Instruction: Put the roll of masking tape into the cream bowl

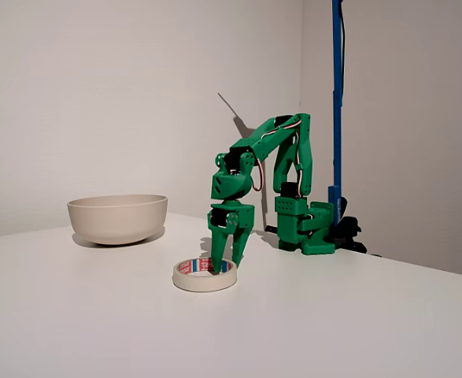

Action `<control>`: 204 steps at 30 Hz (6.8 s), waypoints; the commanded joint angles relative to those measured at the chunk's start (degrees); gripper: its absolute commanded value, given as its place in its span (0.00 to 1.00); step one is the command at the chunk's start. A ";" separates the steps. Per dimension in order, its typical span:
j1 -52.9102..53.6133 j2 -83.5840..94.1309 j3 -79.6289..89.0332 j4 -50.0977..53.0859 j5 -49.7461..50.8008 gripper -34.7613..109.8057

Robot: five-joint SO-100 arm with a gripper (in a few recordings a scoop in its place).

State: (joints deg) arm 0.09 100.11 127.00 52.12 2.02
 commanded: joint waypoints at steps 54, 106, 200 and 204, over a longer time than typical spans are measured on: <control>38.67 38.14 -36.65 25.75 6.06 0.18; 59.15 -38.23 -103.10 25.22 16.79 0.18; -1.58 94.13 39.99 27.25 -0.97 0.24; -1.58 94.13 39.99 27.25 -0.97 0.22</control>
State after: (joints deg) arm -0.88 194.06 167.70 78.75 0.79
